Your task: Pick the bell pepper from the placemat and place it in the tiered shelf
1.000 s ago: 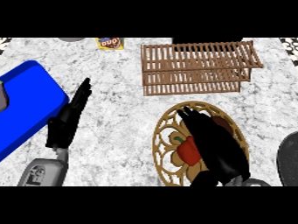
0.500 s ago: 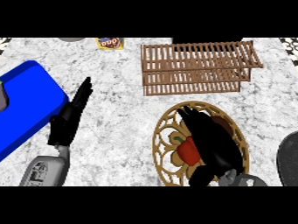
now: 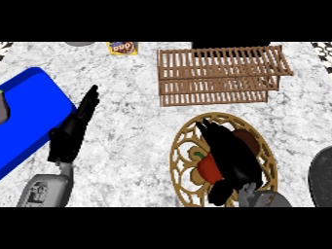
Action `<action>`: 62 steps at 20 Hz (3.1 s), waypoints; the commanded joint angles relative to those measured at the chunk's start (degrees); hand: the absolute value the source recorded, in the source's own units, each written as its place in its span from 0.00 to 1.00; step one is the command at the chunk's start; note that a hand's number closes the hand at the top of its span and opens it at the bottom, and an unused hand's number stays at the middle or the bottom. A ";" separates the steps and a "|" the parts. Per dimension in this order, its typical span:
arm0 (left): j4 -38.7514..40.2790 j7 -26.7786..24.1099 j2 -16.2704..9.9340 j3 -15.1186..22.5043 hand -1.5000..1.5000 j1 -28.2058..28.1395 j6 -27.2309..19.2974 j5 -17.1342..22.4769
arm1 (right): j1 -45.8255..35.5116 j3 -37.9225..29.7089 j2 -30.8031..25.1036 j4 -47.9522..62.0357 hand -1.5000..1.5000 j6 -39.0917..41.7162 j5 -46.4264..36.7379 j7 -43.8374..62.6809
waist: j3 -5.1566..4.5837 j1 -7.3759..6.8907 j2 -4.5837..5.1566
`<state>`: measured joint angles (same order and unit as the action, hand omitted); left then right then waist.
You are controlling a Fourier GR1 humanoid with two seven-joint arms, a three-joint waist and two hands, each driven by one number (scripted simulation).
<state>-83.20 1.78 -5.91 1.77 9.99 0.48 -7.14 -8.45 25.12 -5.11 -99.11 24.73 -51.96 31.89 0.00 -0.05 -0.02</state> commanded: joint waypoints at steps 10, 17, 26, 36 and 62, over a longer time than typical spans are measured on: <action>0.39 -1.39 2.20 0.58 0.50 -1.19 -0.28 -1.79 | 1.79 0.44 -1.31 5.69 1.00 0.42 -4.28 -7.10 | 0.00 0.04 0.01; 1.27 -3.83 1.19 -0.47 0.50 -2.81 1.13 -1.61 | 4.04 3.01 -1.46 0.04 1.00 -1.39 -8.60 -8.76 | -0.01 0.12 -0.01; -2.55 3.12 2.46 0.68 0.50 0.55 1.17 -1.49 | 1.21 17.34 4.96 4.40 1.00 -16.42 -4.96 13.73 | 0.03 -1.22 -0.03; 0.02 -0.94 4.14 2.21 0.50 -0.92 0.34 -2.78 | -11.54 28.10 5.10 0.89 1.00 -47.97 -1.90 31.81 | 0.01 -2.13 -0.02; -1.35 0.65 1.83 -0.12 0.50 -0.64 1.55 -1.50 | -46.85 6.83 5.06 -4.73 1.00 -23.91 -18.43 52.03 | -0.11 -0.77 -0.56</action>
<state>-82.43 1.59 -3.96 1.18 9.94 1.37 -8.98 -50.01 35.61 -0.94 -105.89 -5.24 -70.48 71.06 -0.15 -0.31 -0.67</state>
